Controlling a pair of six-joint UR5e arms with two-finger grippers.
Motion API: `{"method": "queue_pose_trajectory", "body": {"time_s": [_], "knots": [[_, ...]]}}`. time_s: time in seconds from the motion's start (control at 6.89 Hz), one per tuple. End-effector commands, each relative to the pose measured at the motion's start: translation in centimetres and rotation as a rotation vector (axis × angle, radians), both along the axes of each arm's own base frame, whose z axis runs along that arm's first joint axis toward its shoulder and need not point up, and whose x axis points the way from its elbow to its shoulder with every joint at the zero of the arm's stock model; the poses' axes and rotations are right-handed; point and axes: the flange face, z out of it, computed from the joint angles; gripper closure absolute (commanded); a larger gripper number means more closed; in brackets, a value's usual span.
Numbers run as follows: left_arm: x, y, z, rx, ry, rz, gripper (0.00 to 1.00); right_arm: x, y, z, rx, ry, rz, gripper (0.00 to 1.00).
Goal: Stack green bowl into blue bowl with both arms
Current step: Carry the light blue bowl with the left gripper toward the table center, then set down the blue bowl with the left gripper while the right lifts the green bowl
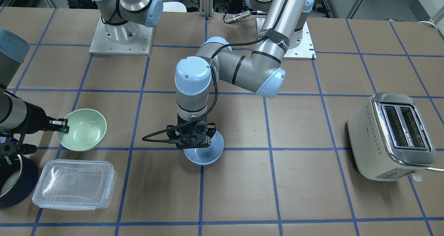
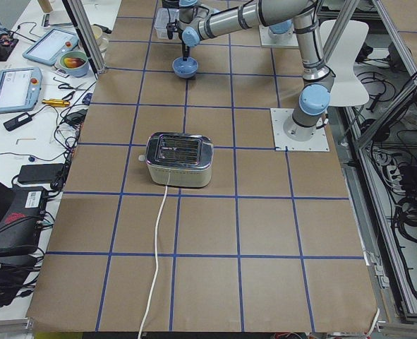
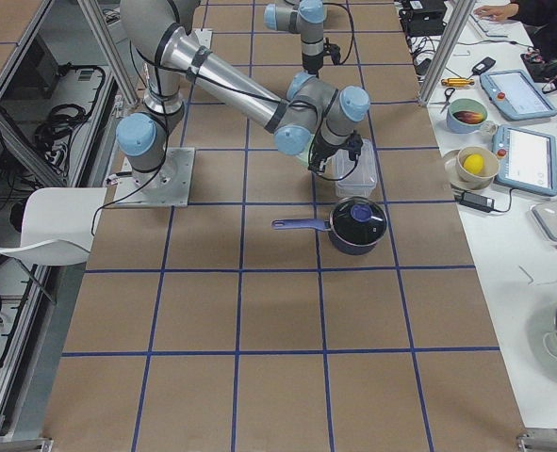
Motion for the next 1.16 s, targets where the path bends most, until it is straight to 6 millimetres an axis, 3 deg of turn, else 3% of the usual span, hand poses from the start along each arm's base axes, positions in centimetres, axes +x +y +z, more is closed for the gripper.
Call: {"method": "queue_pose_trajectory", "body": {"time_s": [0.0,0.15,0.44,0.58,0.73,0.87,1.02], "knots": [[6.0,-2.3,6.2,-0.038,0.023,-0.115,0.0,1.3,-0.6,1.2,-0.033,-0.046,-0.009,1.0],[12.4,-2.8,9.7,0.024,0.005,-0.144,0.0,4.0,-1.3,2.1,-0.05,-0.042,0.031,1.0],[23.6,-1.6,16.2,0.084,-0.03,-0.255,0.0,14.5,-2.7,4.2,-0.084,-0.074,-0.033,1.0],[26.5,0.7,20.1,0.076,-0.045,-0.267,0.0,19.5,-2.4,4.4,-0.084,-0.105,-0.027,1.0],[27.6,3.5,22.8,0.093,-0.047,-0.255,0.0,23.9,-2.2,4.7,-0.095,-0.168,-0.093,1.0],[27.8,5.3,23.1,0.131,-0.076,-0.256,0.0,27.7,-1.7,3.6,-0.09,-0.167,-0.082,1.0],[28.1,5.5,24.6,0.103,-0.099,-0.249,0.0,31.4,-0.9,2.3,-0.066,-0.158,-0.082,1.0]]}}
